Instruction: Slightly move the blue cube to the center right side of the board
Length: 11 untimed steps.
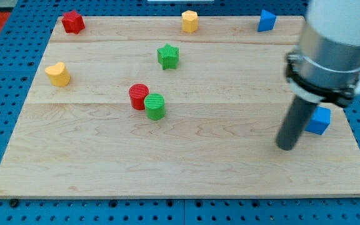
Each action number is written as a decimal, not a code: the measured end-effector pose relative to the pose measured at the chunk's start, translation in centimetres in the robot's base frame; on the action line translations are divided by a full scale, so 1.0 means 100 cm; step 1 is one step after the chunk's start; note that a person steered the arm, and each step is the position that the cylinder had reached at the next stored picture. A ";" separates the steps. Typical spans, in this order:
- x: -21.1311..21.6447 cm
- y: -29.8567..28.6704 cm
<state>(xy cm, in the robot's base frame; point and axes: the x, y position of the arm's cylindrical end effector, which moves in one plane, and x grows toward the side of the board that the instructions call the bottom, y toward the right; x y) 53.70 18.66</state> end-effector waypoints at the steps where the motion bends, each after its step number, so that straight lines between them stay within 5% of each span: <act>1: 0.000 0.052; 7: -0.102 0.059; 11: -0.079 0.070</act>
<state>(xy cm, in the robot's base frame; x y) 45.79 25.67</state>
